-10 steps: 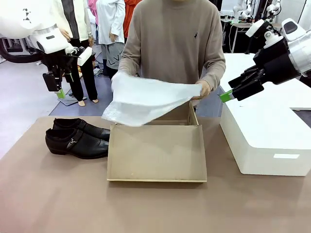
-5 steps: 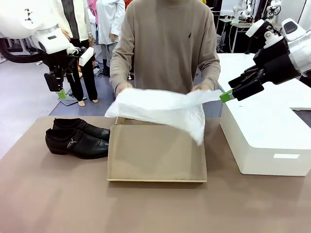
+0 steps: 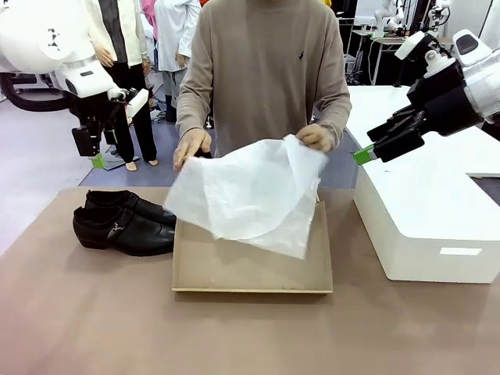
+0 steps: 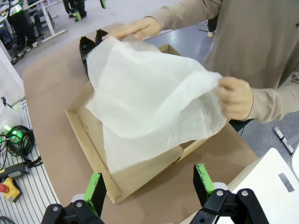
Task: Pack the shoes into the box.
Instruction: Place one shoe of the Shoes into the Shoes Box.
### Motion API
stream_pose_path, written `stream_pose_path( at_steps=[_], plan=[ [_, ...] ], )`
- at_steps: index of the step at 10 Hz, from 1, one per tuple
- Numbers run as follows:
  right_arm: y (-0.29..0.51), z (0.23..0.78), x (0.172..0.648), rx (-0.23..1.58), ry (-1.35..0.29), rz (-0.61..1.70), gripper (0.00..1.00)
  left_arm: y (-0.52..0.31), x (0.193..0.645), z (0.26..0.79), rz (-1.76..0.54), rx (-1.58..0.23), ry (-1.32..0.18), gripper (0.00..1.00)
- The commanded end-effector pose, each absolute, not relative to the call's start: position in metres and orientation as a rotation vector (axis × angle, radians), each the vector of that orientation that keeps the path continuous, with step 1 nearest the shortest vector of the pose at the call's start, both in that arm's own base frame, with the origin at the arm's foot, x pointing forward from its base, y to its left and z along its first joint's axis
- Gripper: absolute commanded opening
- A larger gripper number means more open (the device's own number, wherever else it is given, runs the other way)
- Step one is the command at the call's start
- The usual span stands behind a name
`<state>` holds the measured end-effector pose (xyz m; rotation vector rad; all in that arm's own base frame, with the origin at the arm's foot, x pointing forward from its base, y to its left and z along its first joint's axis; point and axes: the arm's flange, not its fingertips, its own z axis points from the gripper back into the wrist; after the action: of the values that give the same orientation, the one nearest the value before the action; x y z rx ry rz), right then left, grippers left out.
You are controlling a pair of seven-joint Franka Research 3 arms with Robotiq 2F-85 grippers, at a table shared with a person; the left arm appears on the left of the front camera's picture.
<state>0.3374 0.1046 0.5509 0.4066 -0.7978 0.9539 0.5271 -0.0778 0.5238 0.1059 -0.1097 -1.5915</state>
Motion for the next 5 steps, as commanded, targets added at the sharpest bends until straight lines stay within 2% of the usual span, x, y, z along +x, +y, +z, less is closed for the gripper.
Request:
stream_pose_path(
  at_steps=[1,5],
  plan=[
    [0.105,0.550,0.339,0.422,-0.805,0.961,1.00,-0.069,0.550,0.523,-1.576,0.057,-0.095,1.00],
    [0.105,0.550,0.339,0.422,-0.805,0.961,1.00,-0.055,0.586,0.479,-1.497,0.027,-0.131,1.00]
  ],
)
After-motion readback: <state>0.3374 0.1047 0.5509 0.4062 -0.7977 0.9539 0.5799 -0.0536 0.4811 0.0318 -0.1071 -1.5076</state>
